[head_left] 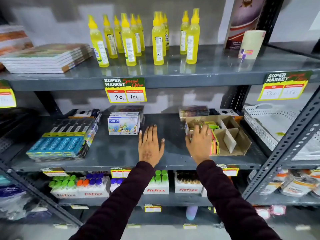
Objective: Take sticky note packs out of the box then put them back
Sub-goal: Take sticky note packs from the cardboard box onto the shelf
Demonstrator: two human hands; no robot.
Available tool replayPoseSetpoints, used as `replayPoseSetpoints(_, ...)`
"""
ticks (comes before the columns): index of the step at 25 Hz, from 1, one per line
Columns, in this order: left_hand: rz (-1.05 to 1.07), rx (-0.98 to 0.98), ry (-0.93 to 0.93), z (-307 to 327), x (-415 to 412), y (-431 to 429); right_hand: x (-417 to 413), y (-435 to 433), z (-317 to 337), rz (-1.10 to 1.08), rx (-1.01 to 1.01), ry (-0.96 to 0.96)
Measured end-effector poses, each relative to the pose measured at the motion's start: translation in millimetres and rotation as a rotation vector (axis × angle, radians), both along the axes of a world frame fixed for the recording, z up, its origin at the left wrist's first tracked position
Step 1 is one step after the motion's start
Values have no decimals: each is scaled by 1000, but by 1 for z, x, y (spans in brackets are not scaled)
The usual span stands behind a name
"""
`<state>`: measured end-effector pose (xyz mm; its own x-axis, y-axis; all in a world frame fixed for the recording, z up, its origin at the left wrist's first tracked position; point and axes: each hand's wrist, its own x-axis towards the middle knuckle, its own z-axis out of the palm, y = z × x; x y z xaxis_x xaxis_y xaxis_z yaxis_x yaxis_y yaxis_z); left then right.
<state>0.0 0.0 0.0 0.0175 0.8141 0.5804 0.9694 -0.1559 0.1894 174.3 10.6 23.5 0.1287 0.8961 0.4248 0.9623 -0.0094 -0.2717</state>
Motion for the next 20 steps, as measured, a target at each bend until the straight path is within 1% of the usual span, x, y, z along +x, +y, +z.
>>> replayPoseSetpoints(1, -4, -119, 6, -11, -3, 1, 9, 3, -5, -71, -69, 44)
replayPoseSetpoints(2, -26, -216, 25, -19, -5, 1, 17, 3, -6, -139, -94, 86)
replayPoseSetpoints(4, -41, -380, 67, -49, -15, 0, 39, 5, -17, -231, -167, 106)
replayPoseSetpoints(6, -76, -483, 85, -66, -16, 3, 50, 8, -25, -236, -237, 151)
replayPoseSetpoints(8, -98, -548, 107, -75, -17, 6, 53, 9, -27, -210, -261, 212)
replayPoseSetpoints(11, -104, -621, 172, -86, -26, 6, 59, 12, -28, -224, -246, 166)
replayPoseSetpoints(14, -111, -669, 245, -93, -39, 5, 62, 19, -26, -227, -307, 138)
replayPoseSetpoints(18, -72, -655, 276, -93, -52, 2, 72, 29, -18, -234, -420, 182)
replayPoseSetpoints(20, -48, -636, 272, -93, -58, -1, 73, 27, -9, -254, -388, 186)
